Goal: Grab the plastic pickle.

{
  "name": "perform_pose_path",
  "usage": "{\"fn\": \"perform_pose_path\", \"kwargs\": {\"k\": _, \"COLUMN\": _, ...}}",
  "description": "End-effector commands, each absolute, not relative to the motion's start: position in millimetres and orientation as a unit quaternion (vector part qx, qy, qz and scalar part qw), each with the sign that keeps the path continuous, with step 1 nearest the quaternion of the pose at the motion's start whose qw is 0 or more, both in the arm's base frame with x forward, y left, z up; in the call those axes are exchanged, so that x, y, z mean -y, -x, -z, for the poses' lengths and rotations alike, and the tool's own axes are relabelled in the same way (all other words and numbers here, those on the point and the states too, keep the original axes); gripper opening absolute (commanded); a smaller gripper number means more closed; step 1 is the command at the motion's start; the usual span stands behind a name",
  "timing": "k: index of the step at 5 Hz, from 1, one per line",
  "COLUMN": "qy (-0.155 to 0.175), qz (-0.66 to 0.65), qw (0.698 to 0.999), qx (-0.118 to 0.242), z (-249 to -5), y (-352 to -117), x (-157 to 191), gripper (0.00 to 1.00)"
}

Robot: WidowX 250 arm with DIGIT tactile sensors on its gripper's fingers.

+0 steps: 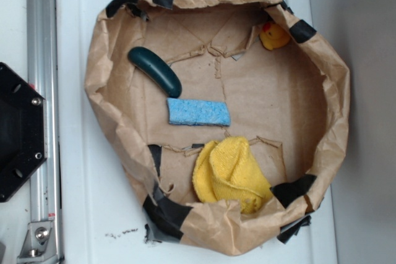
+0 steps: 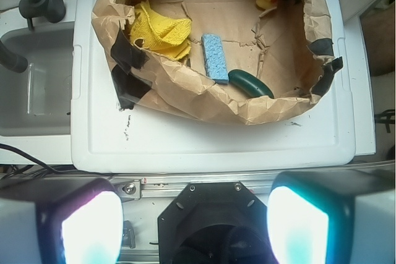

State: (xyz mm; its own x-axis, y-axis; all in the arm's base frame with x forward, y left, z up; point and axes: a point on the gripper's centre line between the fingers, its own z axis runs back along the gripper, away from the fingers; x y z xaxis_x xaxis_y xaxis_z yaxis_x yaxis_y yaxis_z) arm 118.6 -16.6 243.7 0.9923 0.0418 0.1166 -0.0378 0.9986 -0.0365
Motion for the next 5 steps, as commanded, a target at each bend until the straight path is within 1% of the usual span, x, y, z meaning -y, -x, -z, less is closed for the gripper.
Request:
{"fn": "perform_pose_path", "kwargs": {"k": 1, "qy": 0.017, "qz": -0.02, "qw": 0.998, "qx": 0.059, "z": -243.7, "y": -118.6, "x": 16.6, "gripper": 1.0}}
{"fn": "perform_pose_path", "kwargs": {"k": 2, "qy": -0.069, "qz": 0.009, "qw": 0.997, "qx": 0.016, "z": -219.3, "y": -164.9, "x": 4.5, "gripper": 1.0}}
{"fn": "perform_pose_path", "kwargs": {"k": 3, "qy": -0.044, "qz": 0.083, "qw": 0.996, "qx": -0.006, "z": -189.7, "y": -197.3, "x": -9.2, "gripper": 1.0}}
{"fn": "perform_pose_path", "kwargs": {"k": 4, "qy": -0.072, "qz": 0.129, "qw": 0.989, "qx": -0.027, "z": -148.9, "y": -219.4, "x": -19.8, "gripper": 1.0}}
{"fn": "perform_pose_path", "kwargs": {"k": 5, "qy": -0.055, "qz": 0.162, "qw": 0.983, "qx": -0.072, "z": -96.5, "y": -235.0, "x": -48.6, "gripper": 1.0}}
